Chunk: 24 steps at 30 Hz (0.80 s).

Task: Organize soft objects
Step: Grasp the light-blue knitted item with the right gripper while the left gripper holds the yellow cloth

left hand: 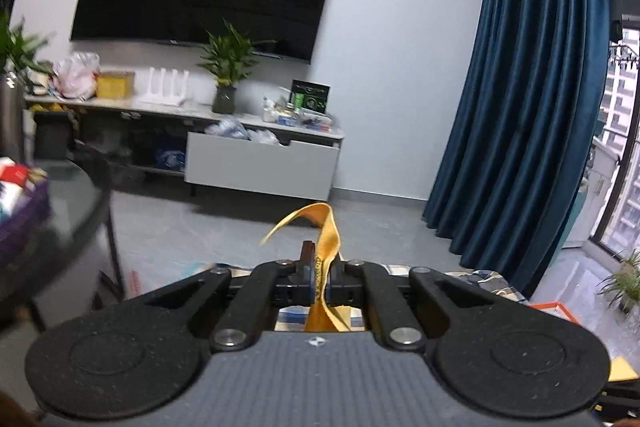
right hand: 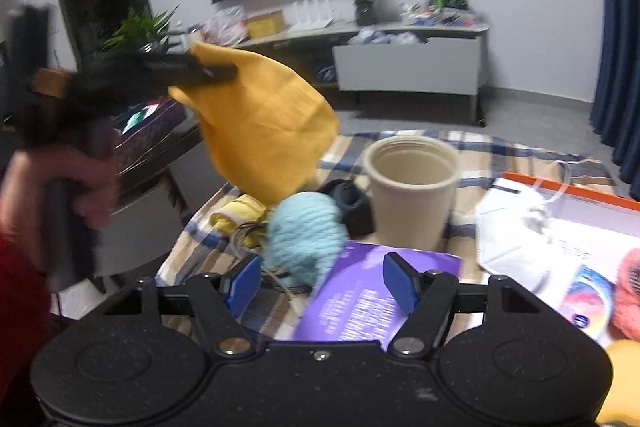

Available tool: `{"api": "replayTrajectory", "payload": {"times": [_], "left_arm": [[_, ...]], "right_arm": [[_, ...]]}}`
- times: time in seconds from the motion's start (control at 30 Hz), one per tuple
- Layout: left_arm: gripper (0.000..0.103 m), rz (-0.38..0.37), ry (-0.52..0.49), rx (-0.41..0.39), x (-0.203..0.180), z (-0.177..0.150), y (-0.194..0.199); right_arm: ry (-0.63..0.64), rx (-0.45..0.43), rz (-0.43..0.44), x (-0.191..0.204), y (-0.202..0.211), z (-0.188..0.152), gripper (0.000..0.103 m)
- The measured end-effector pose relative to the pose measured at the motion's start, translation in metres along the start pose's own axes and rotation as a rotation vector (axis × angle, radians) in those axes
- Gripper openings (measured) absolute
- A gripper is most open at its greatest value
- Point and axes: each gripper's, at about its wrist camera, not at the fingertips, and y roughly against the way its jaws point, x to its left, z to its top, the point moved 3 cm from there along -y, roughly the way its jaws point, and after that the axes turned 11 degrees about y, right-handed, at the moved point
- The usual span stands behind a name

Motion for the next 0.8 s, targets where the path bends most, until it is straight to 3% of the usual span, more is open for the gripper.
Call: {"api": "replayTrajectory", "payload": {"times": [0.13,0.33,0.7,0.77,0.8], "left_arm": [[0.008,0.039,-0.031,-0.002,0.003,0.007,0.032],[0.008,0.099,-0.007,0.009,0.022,-0.009,0.062],[0.008,0.125,0.061,0.070,0.044,-0.032,0.053],[0.008,0.123,0.061,0.075,0.045,-0.033,0.052],[0.008,0.123,0.061,0.075,0.045,-0.033,0.053]], "right_arm": [[0.035,0.050,0.013,0.011,-0.021,0.011,0.082],[0.111,0.149,-0.007,0.020,-0.063,0.025,0.082],[0.228,0.296,-0.114,0.041,-0.131,0.033,0.090],[0.234,0.288,-0.099,0.043,-0.135,0.032,0.085],[0.239,0.286,-0.100,0.044,-0.137,0.031,0.077]]}}
